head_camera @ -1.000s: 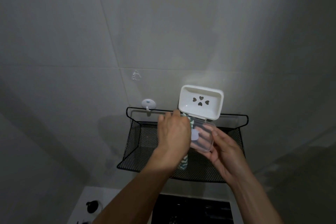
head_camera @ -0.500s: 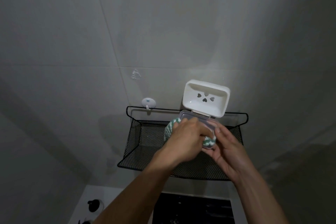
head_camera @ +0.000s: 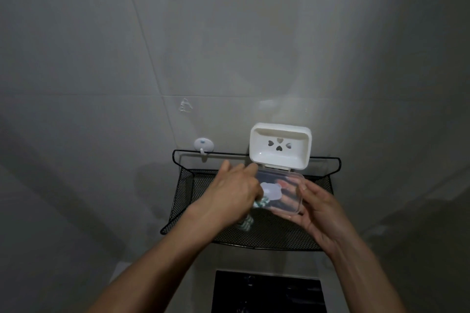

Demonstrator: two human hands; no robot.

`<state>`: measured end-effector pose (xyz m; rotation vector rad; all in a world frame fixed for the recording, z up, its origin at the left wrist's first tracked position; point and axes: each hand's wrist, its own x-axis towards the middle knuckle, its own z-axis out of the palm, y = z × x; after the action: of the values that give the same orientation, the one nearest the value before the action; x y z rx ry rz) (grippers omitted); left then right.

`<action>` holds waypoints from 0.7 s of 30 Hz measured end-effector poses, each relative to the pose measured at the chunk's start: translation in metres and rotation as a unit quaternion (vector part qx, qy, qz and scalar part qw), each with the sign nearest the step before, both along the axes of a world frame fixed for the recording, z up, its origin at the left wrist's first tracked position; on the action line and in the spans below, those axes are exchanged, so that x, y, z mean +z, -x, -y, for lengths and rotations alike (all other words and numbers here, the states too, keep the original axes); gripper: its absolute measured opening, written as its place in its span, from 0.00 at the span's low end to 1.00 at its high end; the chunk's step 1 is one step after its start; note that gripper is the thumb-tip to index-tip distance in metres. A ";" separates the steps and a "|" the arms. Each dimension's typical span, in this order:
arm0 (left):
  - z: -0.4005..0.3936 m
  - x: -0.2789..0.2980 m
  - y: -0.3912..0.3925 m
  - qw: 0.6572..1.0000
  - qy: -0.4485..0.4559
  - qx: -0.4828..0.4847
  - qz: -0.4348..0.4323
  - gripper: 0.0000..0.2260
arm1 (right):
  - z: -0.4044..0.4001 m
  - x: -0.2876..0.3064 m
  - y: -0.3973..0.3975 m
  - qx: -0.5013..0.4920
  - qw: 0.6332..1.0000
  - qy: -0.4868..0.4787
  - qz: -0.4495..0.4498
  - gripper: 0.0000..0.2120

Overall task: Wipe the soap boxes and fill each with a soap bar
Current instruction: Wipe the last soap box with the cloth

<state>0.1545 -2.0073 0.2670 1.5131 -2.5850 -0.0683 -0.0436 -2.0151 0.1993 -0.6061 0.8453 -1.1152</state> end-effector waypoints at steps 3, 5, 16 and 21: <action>0.000 0.000 -0.001 1.000 -0.005 -0.003 0.005 0.09 | 0.000 0.002 -0.001 0.004 1.000 -0.002 0.000 0.16; 0.001 0.000 -0.004 1.000 -0.010 -0.013 -0.001 0.07 | -0.001 0.004 -0.001 0.004 1.000 0.002 -0.005 0.18; 0.007 0.007 0.023 0.990 0.107 -0.052 -0.069 0.12 | 0.001 0.012 -0.003 0.020 1.000 0.019 -0.014 0.15; 0.013 -0.011 0.018 0.994 0.109 0.000 -0.021 0.12 | -0.001 0.015 0.004 0.008 1.000 0.023 -0.017 0.15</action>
<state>0.1366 -2.0201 0.2556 1.4164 -2.4655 0.1749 -0.0471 -2.0139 0.2138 -0.6716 0.8445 -1.1145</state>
